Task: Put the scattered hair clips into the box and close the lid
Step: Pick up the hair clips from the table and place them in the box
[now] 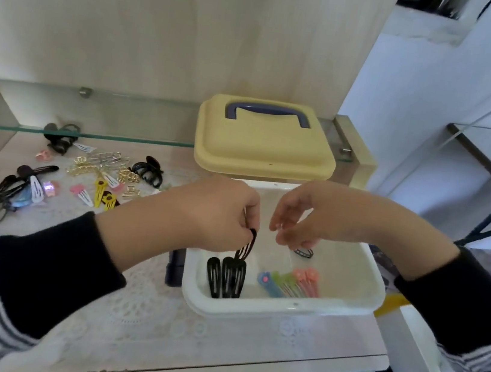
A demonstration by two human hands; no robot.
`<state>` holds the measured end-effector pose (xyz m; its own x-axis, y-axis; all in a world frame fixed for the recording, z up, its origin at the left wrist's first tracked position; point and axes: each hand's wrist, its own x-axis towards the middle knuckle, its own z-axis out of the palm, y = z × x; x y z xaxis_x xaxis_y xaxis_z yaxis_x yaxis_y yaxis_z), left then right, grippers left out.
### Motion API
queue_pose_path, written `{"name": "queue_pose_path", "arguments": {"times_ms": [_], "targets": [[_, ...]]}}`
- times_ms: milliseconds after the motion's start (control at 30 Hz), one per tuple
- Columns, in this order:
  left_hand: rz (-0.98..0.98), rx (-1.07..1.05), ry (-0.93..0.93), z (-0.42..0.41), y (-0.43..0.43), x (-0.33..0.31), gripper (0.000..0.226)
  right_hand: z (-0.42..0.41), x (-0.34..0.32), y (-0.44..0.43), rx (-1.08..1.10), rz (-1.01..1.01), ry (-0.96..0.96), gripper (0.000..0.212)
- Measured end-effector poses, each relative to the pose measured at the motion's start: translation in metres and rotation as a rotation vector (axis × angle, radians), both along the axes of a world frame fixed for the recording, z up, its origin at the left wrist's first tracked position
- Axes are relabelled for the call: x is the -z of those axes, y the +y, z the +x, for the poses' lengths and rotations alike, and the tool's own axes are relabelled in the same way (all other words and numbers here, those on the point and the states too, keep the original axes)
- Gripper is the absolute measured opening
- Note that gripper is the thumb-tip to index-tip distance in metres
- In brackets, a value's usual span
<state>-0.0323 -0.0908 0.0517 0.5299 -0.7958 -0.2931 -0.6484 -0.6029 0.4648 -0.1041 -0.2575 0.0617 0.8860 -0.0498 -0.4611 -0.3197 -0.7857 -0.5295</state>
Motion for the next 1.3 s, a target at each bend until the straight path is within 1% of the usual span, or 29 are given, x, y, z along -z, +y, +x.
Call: {"name": "queue_pose_path", "arguments": {"times_ms": [133,200,267,400,467,567,700,900,1100,1133,1233,1300], "targets": [[0.107,0.064,-0.108,0.003,-0.016,0.009,0.014,0.005,0.018,-0.005,-0.073,-0.113,0.076,0.014],[0.159,0.092,-0.126,0.003,-0.023,0.013,0.017,0.009,0.026,-0.007,-0.094,-0.129,0.105,0.012],[0.22,0.124,-0.118,0.006,-0.029,0.016,0.019,0.012,0.033,-0.008,-0.104,-0.126,0.132,0.01],[0.366,0.17,-0.045,0.01,-0.039,0.023,0.02,0.017,0.044,-0.008,-0.128,-0.118,0.186,0.005],[0.442,0.191,-0.053,0.009,-0.042,0.027,0.02,0.018,0.048,-0.007,-0.147,-0.132,0.215,0.011],[0.508,0.209,-0.151,0.009,-0.044,0.033,0.023,0.019,0.05,-0.003,-0.214,-0.211,0.228,0.015],[0.52,0.216,-0.198,0.011,-0.045,0.039,0.024,0.016,0.051,0.003,-0.322,-0.329,0.198,0.007],[0.532,0.237,-0.245,0.013,-0.042,0.046,0.021,0.015,0.055,0.002,-0.353,-0.386,0.161,0.015],[0.486,0.211,-0.298,0.013,-0.042,0.052,0.02,0.014,0.056,0.001,-0.366,-0.41,0.161,0.016],[0.476,0.208,-0.31,0.013,-0.042,0.053,0.02,0.014,0.055,0.0,-0.356,-0.415,0.16,0.018],[0.461,0.203,-0.323,0.013,-0.04,0.052,0.023,0.011,0.054,-0.003,-0.284,-0.414,0.142,0.032],[0.462,0.205,-0.332,0.013,-0.04,0.052,0.023,0.009,0.049,-0.005,-0.255,-0.41,0.146,0.036]]}}
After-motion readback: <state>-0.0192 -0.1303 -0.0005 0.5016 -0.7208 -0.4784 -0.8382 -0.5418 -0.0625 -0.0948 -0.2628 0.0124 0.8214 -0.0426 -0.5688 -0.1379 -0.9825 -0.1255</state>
